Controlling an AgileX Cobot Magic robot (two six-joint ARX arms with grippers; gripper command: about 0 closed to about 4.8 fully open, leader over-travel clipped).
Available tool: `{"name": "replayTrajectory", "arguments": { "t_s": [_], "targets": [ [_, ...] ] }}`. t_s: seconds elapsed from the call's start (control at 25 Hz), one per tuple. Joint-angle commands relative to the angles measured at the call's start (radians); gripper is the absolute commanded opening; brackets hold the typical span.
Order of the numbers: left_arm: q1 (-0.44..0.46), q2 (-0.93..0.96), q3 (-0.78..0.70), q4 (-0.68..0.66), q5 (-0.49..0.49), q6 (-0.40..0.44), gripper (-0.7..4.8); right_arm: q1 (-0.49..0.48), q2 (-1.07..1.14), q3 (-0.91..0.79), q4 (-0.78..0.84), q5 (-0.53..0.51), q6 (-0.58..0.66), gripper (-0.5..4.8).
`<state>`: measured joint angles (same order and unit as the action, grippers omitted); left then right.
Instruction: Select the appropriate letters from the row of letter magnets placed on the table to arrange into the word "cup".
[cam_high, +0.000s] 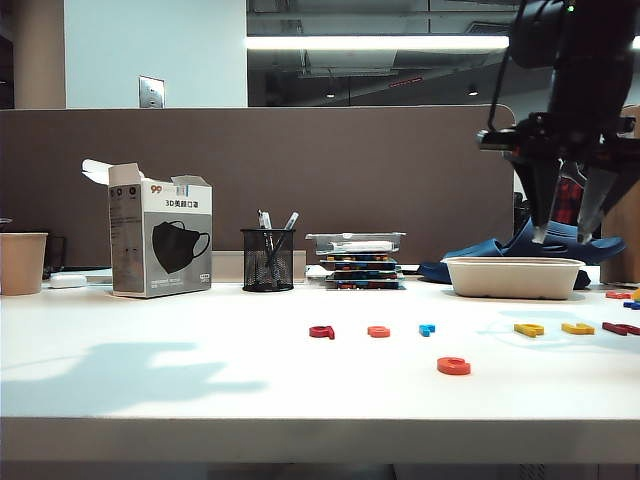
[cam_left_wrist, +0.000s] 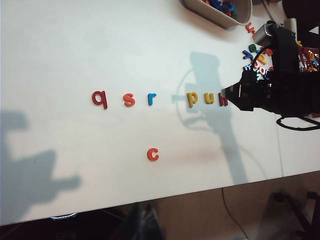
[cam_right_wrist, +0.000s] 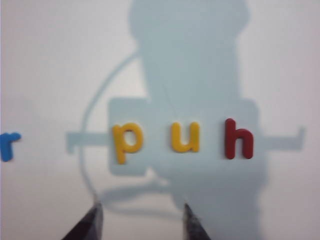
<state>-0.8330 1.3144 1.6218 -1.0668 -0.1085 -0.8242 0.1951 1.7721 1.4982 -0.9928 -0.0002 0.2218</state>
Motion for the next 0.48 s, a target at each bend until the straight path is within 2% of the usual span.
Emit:
{"name": "replayTrajectory", "arguments": {
  "t_s": [0.04, 0.48],
  "targets": [
    [0.0, -0.004, 0.003, 0.006, -0.004, 0.005, -0.05, -0.014, 0.019, 0.004, 0.005, 0.0, -0.044, 2.02],
    [0.0, -0.004, 0.003, 0.008, -0.004, 0.005, -0.05, -0.045, 0.099, 0.003, 0.012, 0.005, -0.066, 2.02]
  ]
}}
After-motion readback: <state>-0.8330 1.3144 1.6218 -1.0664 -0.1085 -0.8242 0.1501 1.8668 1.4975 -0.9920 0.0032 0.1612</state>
